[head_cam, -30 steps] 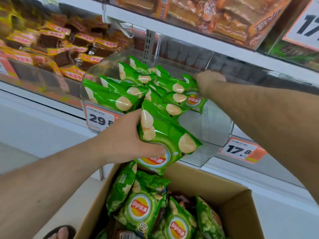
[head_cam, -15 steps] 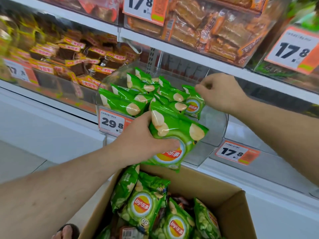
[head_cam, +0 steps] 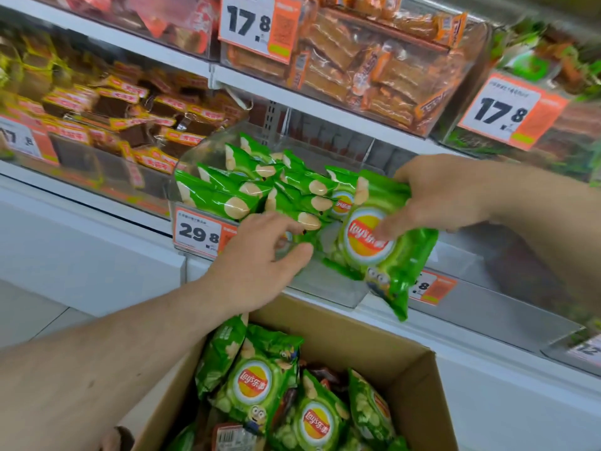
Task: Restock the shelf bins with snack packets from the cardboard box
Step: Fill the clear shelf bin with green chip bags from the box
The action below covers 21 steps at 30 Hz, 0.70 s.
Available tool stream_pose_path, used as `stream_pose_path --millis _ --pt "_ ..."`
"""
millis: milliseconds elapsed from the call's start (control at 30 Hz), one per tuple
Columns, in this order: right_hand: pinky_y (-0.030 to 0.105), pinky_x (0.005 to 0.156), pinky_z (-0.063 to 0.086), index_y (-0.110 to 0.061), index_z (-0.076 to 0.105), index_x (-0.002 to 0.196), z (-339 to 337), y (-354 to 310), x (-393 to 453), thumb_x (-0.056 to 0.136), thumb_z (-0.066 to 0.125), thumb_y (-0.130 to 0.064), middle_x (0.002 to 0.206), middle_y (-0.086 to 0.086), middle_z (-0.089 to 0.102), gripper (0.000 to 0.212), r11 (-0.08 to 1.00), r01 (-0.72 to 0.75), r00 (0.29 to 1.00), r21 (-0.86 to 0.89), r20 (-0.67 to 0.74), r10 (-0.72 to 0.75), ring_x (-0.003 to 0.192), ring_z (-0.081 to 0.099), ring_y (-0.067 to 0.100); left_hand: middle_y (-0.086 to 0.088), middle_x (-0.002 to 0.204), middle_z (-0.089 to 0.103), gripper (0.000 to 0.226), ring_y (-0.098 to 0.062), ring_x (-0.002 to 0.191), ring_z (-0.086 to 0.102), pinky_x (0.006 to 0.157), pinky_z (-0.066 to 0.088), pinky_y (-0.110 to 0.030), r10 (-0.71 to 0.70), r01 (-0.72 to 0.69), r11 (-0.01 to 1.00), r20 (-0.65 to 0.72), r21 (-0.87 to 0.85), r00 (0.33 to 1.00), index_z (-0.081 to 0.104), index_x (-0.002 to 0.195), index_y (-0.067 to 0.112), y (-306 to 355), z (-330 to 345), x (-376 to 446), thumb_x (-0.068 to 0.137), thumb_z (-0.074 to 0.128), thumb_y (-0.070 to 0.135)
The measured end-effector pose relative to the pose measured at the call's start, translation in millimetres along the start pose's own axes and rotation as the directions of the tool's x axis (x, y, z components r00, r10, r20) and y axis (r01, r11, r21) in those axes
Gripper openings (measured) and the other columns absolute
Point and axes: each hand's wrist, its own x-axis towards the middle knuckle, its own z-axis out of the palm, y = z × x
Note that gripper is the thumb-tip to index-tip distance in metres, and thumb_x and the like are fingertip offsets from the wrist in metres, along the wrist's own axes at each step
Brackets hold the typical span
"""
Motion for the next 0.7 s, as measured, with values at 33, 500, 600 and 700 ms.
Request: stream_pose_path --millis 33,500,600,700 --pt "0.02 0.044 0.043 -0.01 0.07 0.089 -3.6 0.2 2.0 0.064 0.075 -0.062 0.063 0.008 0.071 0.058 0.999 -0.04 0.999 -0.006 -0.038 0.039 0.049 0.065 0.018 0.006 0.119 0.056 0.051 -0.009 0.116 0.042 0.088 0.027 -0.016 0.02 -0.021 0.996 0.009 0.086 1.0 0.059 0.124 0.022 -5.9 1.4 0.3 0.084 0.051 0.053" --pt "0.031 0.064 0.043 -0.012 0.051 0.069 19.5 -6.7 64.5 0.075 0.076 -0.05 0.066 0.003 0.052 0.046 0.975 -0.155 0.961 -0.158 -0.254 0.111 0.068 0.054 0.026 0.005 0.139 0.047 0.057 -0.012 0.133 0.033 0.106 0.026 -0.022 0.098 -0.118 0.964 0.096 0.237 0.991 0.047 0.139 0.022 -21.1 8.5 -0.4 0.087 0.068 0.026" --pt "0.034 0.068 0.046 -0.014 0.048 0.072 37.1 4.0 107.0 0.074 0.078 -0.052 0.072 0.003 0.052 0.048 0.975 -0.181 0.967 -0.13 -0.207 0.152 0.077 0.056 0.029 0.005 0.139 0.047 0.056 -0.012 0.133 0.033 0.104 0.024 -0.019 0.113 -0.132 0.963 0.089 0.237 0.99 0.048 0.139 0.021 -22.5 8.6 0.1 0.087 0.068 0.025" --pt "0.036 0.073 0.053 -0.01 0.05 0.073 47.7 12.1 142.5 0.069 0.081 -0.056 0.081 0.005 0.059 0.056 0.967 -0.207 0.973 -0.149 -0.133 0.188 0.079 0.057 0.029 0.004 0.134 0.05 0.055 -0.013 0.129 0.037 0.099 0.024 -0.016 0.136 -0.15 0.961 0.076 0.234 0.988 0.051 0.136 0.02 -24.0 8.6 1.0 0.085 0.066 0.027"
